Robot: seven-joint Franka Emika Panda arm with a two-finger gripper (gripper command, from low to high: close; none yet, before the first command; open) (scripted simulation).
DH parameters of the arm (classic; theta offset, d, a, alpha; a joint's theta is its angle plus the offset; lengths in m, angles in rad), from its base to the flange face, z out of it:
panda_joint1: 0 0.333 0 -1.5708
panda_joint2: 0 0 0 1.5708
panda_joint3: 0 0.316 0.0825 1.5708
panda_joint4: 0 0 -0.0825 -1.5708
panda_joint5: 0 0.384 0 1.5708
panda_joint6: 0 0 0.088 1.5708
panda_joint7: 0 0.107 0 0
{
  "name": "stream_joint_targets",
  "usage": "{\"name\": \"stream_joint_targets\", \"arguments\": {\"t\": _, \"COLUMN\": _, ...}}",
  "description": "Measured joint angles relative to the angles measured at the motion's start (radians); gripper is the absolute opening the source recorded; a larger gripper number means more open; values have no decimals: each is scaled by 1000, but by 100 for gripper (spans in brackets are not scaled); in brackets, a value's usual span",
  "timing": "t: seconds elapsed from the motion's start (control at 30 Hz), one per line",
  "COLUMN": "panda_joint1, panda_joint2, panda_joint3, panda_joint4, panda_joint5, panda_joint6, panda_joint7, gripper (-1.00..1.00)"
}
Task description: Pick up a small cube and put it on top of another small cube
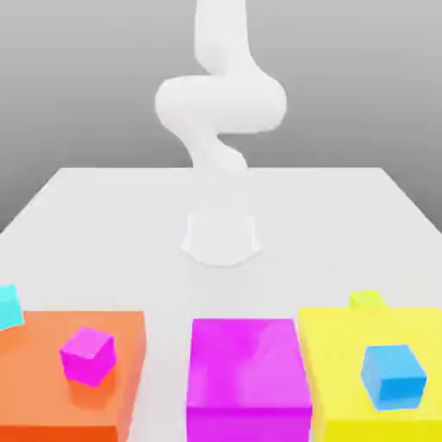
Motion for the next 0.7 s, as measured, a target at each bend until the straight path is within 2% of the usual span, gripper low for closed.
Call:
{"name": "stream_joint_targets", "arguments": {"t": 0.5, "panda_joint1": 120, "panda_joint2": 557, "panda_joint3": 436, "panda_joint4": -368, "panda_joint5": -18, "panda_joint6": 380, "panda_joint7": 462, "gripper": 0}}
{"name": "stream_joint_targets", "arguments": {"t": 0.63, "panda_joint1": 197, "panda_joint2": 710, "panda_joint3": 509, "panda_joint4": -466, "panda_joint5": -40, "panda_joint6": 483, "panda_joint7": 598, "gripper": 0}}
{"name": "stream_joint_targets", "arguments": {"t": 0.7, "panda_joint1": 232, "panda_joint2": 766, "panda_joint3": 495, "panda_joint4": -475, "panda_joint5": -95, "panda_joint6": 521, "panda_joint7": 660, "gripper": 0}}
